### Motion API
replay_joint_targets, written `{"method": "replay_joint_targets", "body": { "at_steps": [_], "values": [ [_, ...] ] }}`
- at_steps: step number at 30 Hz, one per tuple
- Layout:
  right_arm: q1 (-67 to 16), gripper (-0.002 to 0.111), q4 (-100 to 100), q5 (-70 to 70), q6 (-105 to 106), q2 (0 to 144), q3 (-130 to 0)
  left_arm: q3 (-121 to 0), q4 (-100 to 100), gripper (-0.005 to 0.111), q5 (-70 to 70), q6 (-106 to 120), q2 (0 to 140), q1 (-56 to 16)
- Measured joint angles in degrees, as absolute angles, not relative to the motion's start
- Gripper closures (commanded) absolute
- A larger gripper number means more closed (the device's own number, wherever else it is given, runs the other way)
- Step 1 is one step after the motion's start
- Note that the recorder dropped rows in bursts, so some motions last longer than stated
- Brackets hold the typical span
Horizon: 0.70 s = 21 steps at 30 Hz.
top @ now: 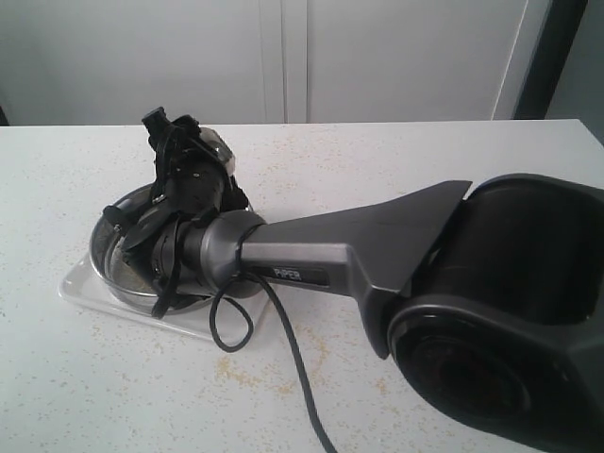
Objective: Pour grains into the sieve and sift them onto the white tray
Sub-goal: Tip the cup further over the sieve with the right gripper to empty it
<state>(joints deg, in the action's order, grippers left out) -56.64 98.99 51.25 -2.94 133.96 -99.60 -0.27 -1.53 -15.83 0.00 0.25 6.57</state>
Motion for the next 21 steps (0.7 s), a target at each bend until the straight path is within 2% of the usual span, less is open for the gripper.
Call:
{"method": "replay_joint_targets", "body": {
  "at_steps": [21],
  "values": [
    [-56.08, 0.108, 99.1, 50.27, 10.25, 134.04, -100.33, -0.27, -1.53, 0.107, -15.83, 0.0, 0.25, 6.57]
  ]
}}
